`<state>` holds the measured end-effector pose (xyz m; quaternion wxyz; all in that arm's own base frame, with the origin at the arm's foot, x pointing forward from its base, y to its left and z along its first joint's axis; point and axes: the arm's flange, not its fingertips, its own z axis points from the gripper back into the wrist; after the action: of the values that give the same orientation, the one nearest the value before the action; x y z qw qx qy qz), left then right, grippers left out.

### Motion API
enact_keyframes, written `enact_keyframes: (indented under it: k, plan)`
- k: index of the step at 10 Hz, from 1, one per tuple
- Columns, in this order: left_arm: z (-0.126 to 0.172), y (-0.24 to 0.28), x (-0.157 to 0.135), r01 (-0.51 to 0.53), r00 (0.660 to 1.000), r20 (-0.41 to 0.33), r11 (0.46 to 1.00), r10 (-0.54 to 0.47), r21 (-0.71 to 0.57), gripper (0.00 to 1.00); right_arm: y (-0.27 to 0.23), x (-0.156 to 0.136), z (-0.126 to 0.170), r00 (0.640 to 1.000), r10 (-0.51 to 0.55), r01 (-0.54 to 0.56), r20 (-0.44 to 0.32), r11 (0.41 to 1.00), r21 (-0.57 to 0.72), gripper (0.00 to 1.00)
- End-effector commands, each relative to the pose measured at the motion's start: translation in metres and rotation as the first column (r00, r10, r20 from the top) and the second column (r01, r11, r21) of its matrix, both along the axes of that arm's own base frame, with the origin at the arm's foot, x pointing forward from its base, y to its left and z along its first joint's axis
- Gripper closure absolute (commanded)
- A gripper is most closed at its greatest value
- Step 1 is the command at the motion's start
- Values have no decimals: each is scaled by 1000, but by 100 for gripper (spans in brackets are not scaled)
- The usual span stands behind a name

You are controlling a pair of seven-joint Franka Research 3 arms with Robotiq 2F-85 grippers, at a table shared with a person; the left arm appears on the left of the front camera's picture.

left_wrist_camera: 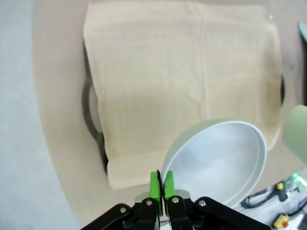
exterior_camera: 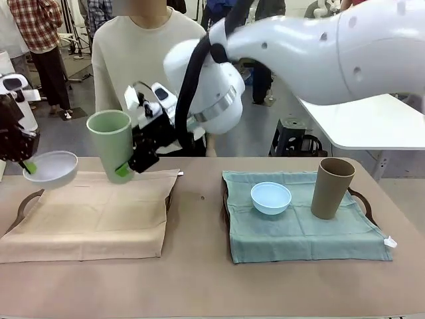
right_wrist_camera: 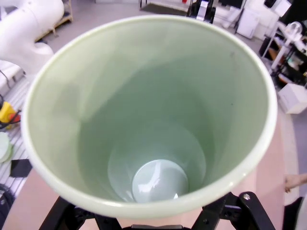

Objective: Set up a tray with a mat and arrange the tableware.
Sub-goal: Place the Picnic Bowl and Reusable plastic cup back onto the Handle tray in front of the human's position.

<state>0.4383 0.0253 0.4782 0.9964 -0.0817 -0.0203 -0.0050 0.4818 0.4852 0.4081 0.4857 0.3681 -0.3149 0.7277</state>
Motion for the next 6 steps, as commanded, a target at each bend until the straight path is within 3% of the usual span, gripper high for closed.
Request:
enact_keyframes:
  k: [1,3,4,5,6]
  plan:
    - [-12,2,13,-5,1000,-6,999,5,-54,96,1,5,-34,994,25,-19,-105,998,59,20]
    - [-31,-1,20,-1,1000,-15,998,-1,-70,96,4,10,-56,985,12,-5,-170,999,44,20]
    - [-31,-3,21,15,999,-31,999,-16,-30,96,4,9,-51,981,-65,58,-182,997,-46,20]
    - [-31,0,15,-19,999,-37,999,17,-41,96,1,7,-64,990,13,-10,-142,1000,22,20]
    - [-31,0,15,-19,999,-37,999,17,-41,96,1,7,-64,990,13,-10,-142,1000,22,20]
